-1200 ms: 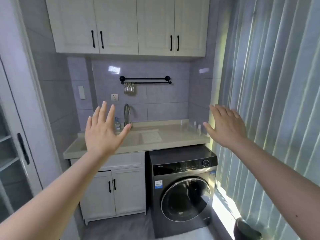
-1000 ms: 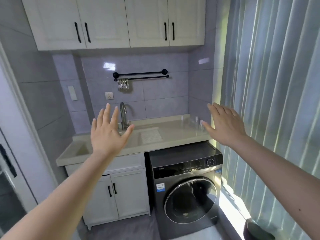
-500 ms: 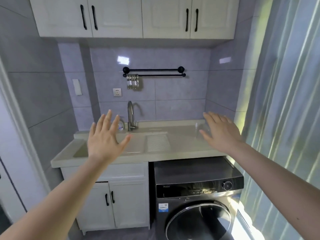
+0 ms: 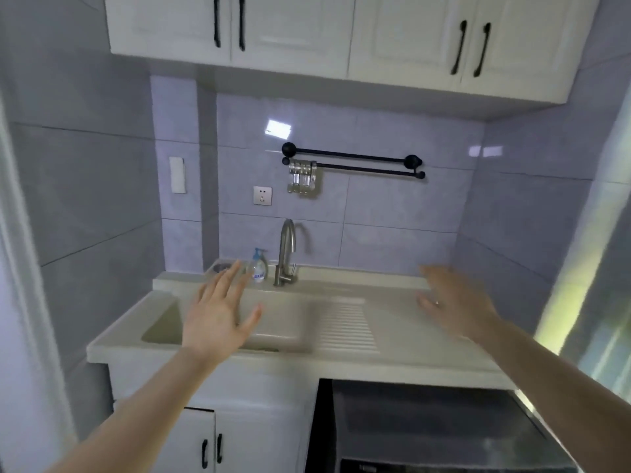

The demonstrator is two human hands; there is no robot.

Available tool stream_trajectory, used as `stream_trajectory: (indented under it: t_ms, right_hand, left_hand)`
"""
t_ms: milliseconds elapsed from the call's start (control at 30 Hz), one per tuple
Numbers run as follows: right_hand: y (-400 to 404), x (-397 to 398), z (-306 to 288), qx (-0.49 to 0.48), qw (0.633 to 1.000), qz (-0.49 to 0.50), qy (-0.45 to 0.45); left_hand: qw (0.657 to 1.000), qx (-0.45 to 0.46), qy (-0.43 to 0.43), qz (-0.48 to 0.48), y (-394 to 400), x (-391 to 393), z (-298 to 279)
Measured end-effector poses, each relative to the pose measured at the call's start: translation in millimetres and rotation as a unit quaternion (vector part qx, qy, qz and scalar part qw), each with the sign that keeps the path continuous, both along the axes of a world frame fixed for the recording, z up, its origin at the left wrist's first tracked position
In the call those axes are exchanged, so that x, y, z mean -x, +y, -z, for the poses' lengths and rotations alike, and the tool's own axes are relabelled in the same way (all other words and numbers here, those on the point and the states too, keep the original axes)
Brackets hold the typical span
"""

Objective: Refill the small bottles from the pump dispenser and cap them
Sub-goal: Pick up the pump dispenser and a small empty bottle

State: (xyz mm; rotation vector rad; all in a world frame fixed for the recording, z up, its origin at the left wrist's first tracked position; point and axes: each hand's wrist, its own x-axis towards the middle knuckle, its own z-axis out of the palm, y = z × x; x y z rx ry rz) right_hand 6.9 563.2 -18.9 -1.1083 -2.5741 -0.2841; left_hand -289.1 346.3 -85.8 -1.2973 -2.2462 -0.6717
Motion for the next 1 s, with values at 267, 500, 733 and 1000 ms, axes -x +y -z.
stream_trajectory:
  t_ms: [267,500,733,1000]
  right_hand:
    - [53.6,126.5,42.1,0.071,0.986,-0.149,-0.006]
    - [115.3,268.1,69.9,0.117,0.97,-0.209,0.024]
    - [185.8,377.1,97.9,0.195,0.943,-0.266,0.042]
    - [241.6,495.8,163.8,0.307,0.913,-0.254,0.085]
  left_hand:
    - [0.997,0.024,-0.066,-0.019,64.6,92.7,23.2]
    - [0.997,0.018,-0.036,0.062,127.3,152.2,30.6]
    - [0.944,-0.042,-0.327,0.009,193.1,235.8,34.8]
    - [0.869,-0.059,-0.492,0.011,260.2,318.5,61.7]
